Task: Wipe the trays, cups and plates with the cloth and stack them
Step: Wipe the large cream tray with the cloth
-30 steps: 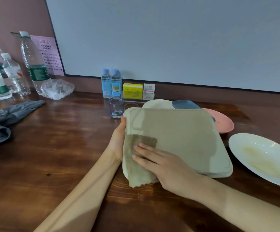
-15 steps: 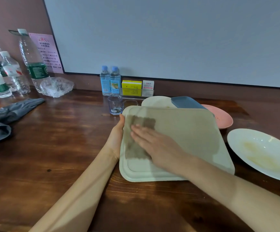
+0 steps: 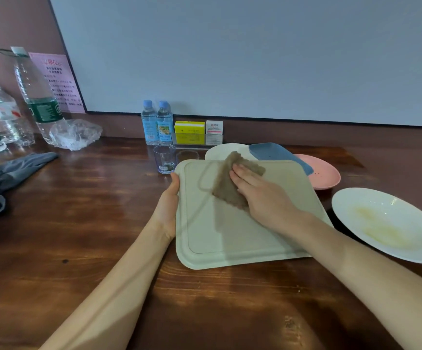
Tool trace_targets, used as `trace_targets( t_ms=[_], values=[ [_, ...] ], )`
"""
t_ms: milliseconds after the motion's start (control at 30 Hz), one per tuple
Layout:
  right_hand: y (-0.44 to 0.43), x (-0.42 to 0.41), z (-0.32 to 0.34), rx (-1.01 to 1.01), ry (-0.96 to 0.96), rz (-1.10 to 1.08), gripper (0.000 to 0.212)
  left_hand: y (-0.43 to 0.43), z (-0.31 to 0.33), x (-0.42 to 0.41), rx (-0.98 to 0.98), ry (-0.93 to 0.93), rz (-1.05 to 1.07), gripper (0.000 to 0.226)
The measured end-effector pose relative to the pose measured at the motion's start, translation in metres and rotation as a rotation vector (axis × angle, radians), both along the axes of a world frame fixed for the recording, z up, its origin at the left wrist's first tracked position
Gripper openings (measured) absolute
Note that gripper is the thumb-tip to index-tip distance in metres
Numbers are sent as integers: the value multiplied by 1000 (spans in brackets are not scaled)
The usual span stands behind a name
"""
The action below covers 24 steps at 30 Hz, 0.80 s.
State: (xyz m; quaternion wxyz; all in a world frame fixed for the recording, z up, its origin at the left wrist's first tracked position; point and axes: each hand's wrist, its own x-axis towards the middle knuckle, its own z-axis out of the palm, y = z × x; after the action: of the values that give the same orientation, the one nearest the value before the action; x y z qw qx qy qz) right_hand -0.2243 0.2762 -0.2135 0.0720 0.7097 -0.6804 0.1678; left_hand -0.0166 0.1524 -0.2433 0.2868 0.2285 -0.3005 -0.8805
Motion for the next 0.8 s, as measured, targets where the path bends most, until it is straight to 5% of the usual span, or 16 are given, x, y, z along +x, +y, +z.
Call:
trace_targets(
  t_ms=[167,267,533,800],
  values=[
    [58,26,-37,1,134,284,97,0,-1,-1,-14,-22,3,82],
    [72,22,-37,34,180,364,90,3,0,-4,-6,-29,-20,82],
    [0,-8,3,-124,-60,-230,55,7,4,-3,-12,3,71,75],
    [-41,67,-4,-196,26,73,52,13,4,-1,-56,50,5,86]
  ],
)
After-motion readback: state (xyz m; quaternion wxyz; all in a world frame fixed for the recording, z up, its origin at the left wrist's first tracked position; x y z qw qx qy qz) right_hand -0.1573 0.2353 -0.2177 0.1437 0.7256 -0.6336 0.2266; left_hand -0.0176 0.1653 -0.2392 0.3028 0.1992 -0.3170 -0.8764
